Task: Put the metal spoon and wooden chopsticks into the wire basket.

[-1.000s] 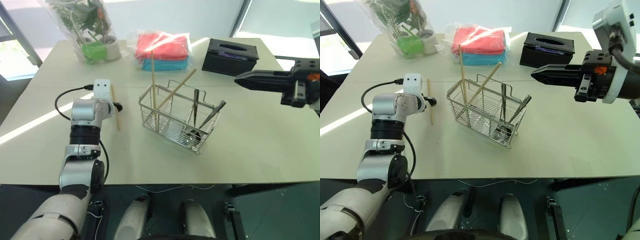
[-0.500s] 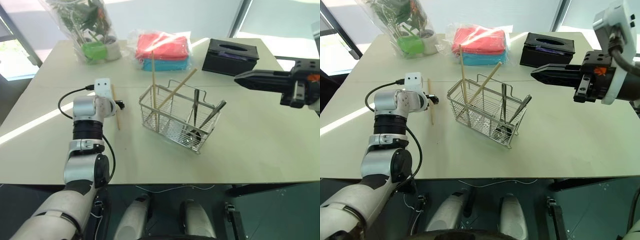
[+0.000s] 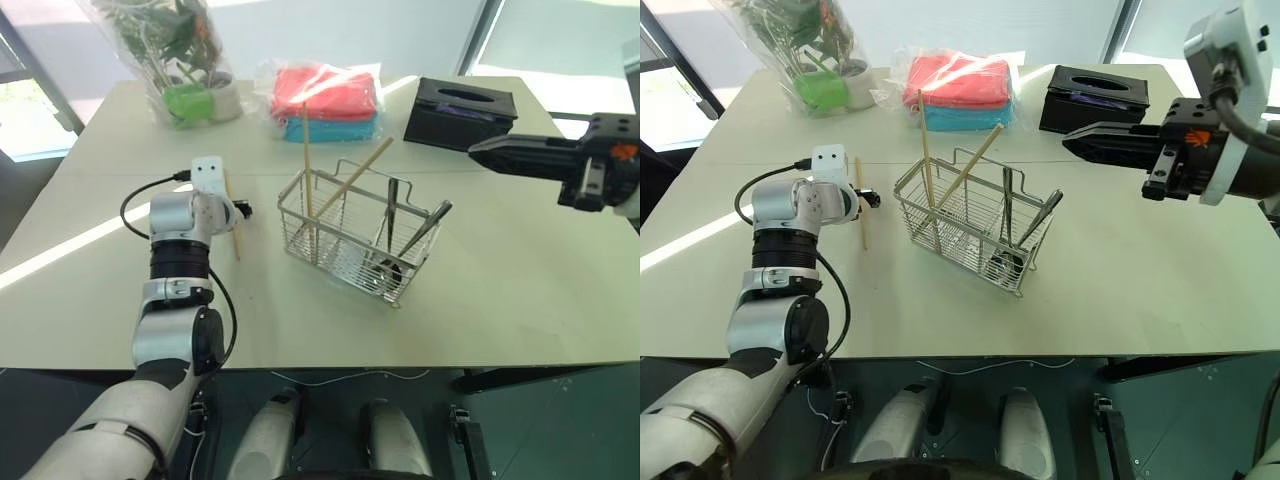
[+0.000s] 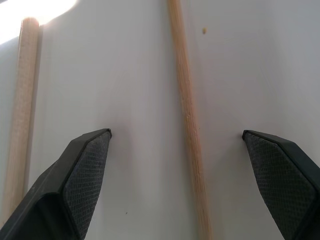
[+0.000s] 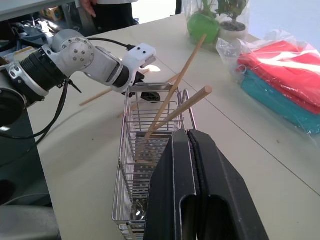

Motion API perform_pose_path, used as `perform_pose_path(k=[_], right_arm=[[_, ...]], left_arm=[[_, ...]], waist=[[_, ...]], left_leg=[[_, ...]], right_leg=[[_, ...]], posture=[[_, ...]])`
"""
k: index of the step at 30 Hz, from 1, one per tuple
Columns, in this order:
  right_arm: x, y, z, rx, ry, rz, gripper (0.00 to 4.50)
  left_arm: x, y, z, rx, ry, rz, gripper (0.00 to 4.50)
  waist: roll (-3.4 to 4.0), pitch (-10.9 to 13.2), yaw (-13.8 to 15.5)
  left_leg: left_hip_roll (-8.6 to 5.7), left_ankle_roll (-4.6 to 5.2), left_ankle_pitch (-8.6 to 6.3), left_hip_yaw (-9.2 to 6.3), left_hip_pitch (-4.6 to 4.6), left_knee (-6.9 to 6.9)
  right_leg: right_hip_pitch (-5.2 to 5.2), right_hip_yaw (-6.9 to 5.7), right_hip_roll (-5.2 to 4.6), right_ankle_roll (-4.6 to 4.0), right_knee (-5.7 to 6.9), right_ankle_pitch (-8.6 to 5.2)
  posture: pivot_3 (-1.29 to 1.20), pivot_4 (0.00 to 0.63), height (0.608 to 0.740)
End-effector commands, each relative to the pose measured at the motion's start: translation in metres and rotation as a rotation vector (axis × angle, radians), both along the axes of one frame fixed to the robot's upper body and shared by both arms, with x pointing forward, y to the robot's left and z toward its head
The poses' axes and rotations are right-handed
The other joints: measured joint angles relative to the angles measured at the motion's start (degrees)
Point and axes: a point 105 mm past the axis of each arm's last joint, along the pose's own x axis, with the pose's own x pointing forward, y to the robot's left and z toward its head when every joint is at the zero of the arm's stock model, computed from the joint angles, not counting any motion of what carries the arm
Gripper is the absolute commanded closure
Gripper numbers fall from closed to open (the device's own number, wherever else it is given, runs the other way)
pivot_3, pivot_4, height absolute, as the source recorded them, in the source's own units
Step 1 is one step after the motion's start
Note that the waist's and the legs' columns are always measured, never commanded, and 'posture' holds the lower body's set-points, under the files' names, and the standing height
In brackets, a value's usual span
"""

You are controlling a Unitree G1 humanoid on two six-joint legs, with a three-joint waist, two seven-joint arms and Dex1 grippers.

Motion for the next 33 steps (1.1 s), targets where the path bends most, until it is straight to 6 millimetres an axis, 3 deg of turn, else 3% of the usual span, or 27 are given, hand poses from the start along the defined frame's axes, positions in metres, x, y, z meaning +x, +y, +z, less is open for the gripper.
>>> perform_pose_path(k=[1, 4, 7, 13, 26, 33], right_arm=[[-0.006, 0.004, 0.013, 0.003, -0.065, 0.017, 4.50], [-0.005, 0.004, 0.014, 0.006, -0.068, 0.013, 4.50], [-0.003, 0.004, 0.015, 0.009, -0.069, 0.010, 4.50], [-0.002, 0.003, 0.015, 0.018, -0.073, 0.004, 4.50], [-0.006, -0.001, 0.013, 0.036, -0.048, -0.004, 4.50], [-0.023, 0.002, 0.004, 0.042, 0.020, 0.039, 4.50]], left_arm=[[-0.006, -0.004, -0.013, -0.055, 0.068, -0.001, 0.04], [-0.006, -0.002, -0.013, -0.075, 0.056, 0.013, 0.04], [-0.006, -0.001, -0.012, -0.078, 0.046, 0.020, 1.33], [-0.007, 0.005, -0.011, -0.074, 0.048, 0.044, 4.47], [-0.004, 0.012, -0.001, -0.117, 0.003, 0.007, 4.47], [-0.001, 0.025, 0.003, -0.093, -0.046, -0.002, 4.47]], waist=[[0.01, 0.00, -0.05], [0.01, -0.01, -0.07], [0.01, -0.01, 0.02], [0.01, -0.01, 0.20], [0.01, -0.01, 0.05], [0.01, -0.01, -0.07]], left_leg=[[0.00, 0.00, 0.00, 0.00, 0.00, 0.00], [0.00, 0.00, 0.00, 0.01, 0.00, 0.00], [0.00, 0.00, 0.00, 0.01, 0.00, 0.00], [-0.02, 0.00, 0.00, 0.01, 0.00, 0.04], [-0.02, 0.00, 0.00, 0.01, 0.00, 0.04], [-0.01, 0.01, 0.00, 0.00, 0.00, 0.04]], right_leg=[[0.00, 0.00, 0.00, 0.00, 0.00, 0.00], [-0.01, 0.01, 0.00, 0.00, 0.01, 0.00], [-0.01, 0.01, 0.00, 0.01, 0.01, 0.00], [0.02, 0.00, -0.01, 0.02, 0.00, 0.01], [0.01, 0.01, -0.01, 0.03, 0.03, 0.02], [-0.01, 0.02, 0.00, 0.00, 0.06, 0.03]], posture=[[0.00, 0.150, 0.740], [0.00, 0.150, 0.740], [0.00, 0.150, 0.740], [0.00, 0.150, 0.740], [0.00, 0.150, 0.740], [0.00, 0.150, 0.740]])
